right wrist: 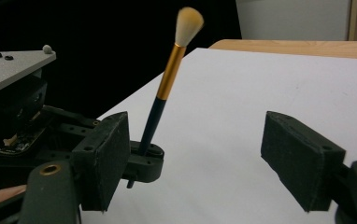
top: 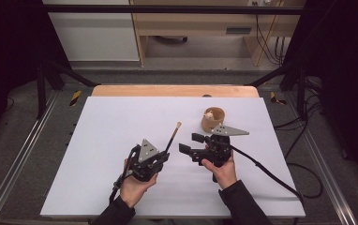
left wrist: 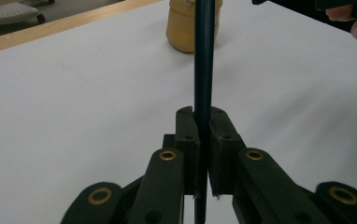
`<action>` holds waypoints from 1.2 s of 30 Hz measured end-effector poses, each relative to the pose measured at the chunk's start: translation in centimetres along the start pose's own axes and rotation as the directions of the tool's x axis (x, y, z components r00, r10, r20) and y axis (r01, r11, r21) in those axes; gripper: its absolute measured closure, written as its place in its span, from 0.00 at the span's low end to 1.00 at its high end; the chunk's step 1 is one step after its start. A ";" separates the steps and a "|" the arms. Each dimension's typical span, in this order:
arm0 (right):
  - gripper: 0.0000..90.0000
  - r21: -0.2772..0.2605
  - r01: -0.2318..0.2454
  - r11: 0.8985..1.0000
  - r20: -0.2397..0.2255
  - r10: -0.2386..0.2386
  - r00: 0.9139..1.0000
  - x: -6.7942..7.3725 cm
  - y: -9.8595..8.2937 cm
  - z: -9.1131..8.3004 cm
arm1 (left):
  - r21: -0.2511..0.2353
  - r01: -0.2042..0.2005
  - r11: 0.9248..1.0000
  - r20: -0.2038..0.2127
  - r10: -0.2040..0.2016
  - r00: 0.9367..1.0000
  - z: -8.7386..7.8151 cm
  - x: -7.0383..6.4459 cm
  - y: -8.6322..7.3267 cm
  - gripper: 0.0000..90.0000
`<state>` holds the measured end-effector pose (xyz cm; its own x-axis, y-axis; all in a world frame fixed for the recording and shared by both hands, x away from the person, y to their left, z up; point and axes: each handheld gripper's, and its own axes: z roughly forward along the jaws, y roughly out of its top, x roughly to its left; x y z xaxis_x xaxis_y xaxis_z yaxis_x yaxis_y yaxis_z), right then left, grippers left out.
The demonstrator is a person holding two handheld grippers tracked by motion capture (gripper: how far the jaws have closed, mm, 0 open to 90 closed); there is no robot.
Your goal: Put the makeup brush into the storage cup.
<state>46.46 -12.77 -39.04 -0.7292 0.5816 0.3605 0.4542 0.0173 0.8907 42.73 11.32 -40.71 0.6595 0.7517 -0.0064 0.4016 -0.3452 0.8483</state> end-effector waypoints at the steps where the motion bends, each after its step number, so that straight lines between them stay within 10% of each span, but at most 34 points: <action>1: 0.28 0.003 0.001 1.000 -0.001 -0.001 1.000 0.0 0.0 0.0 | 0.002 -0.002 1.000 0.005 0.002 1.000 0.1 -0.1 0.0 0.93; 36: 0.75 0.057 0.011 0.998 -0.074 -0.006 0.997 0.4 -0.4 0.6 | 0.005 -0.065 0.998 0.052 0.065 0.997 0.8 -2.5 -0.5 0.93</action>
<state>46.27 -12.11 -39.46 -0.7678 0.5201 0.3742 0.4748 0.0697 0.8773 41.35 9.14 -41.55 0.7163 0.6975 0.0214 0.3606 -0.3962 0.8444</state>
